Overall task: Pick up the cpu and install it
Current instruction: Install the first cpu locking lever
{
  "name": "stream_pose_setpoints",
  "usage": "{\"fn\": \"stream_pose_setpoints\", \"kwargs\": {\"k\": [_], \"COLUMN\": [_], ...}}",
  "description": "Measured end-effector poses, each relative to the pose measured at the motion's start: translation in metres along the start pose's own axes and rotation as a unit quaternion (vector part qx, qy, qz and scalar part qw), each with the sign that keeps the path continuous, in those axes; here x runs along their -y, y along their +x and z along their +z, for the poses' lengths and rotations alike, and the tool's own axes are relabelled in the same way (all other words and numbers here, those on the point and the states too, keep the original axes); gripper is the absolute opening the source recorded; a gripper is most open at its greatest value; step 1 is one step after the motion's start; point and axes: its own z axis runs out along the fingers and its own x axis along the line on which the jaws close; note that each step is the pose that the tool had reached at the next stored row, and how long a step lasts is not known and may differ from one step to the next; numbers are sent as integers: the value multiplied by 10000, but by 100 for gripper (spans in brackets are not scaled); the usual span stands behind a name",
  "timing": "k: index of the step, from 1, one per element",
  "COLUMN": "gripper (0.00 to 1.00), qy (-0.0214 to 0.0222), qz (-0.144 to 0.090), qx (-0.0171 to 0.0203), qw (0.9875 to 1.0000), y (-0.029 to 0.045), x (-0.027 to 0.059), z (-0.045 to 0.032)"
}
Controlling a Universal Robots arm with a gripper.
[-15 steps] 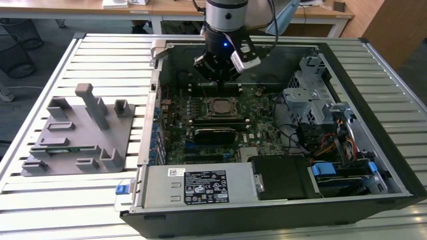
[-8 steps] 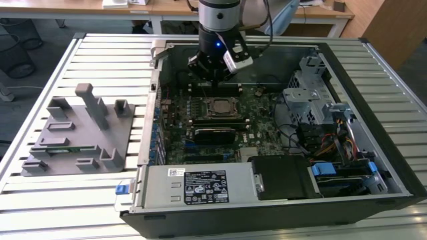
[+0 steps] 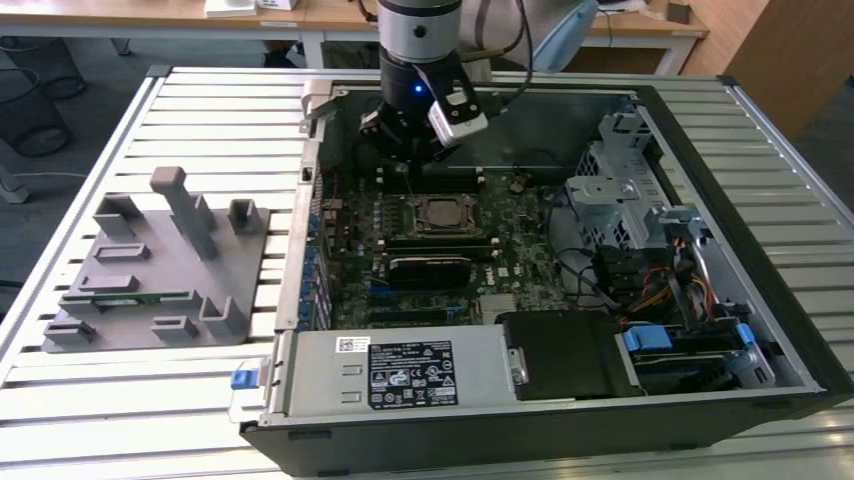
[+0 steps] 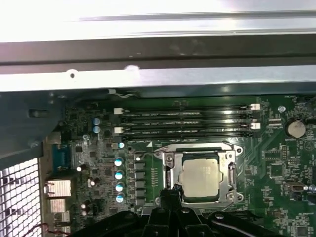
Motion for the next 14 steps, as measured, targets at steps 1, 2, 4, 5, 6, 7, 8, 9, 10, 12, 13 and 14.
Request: {"fn": "stream_pose_setpoints", "kwargs": {"k": [1,2,4,5,6,7,8,9,10,12,13,14], "gripper": [11,11,11,11,11,11,11,11,11,11,11,11], "qy": [0,0,0,0,0,0,0,-1,0,1,0,0], "qz": [0,1,1,0,0,0,1,1,1,1,1,1], "qx": [0,0,0,0,0,0,0,0,0,-1,0,0], "qw": [10000,10000,10000,10000,10000,10000,10000,10000,10000,10000,10000,10000], "y": [20,41,88,108,128,151,172,192,210,237,248,256], "x": [0,1,2,0,-3,-5,-8,-12,-18,-39,-51,-67], "z": [0,0,-1,0,0,-1,0,1,2,4,6,8]}}
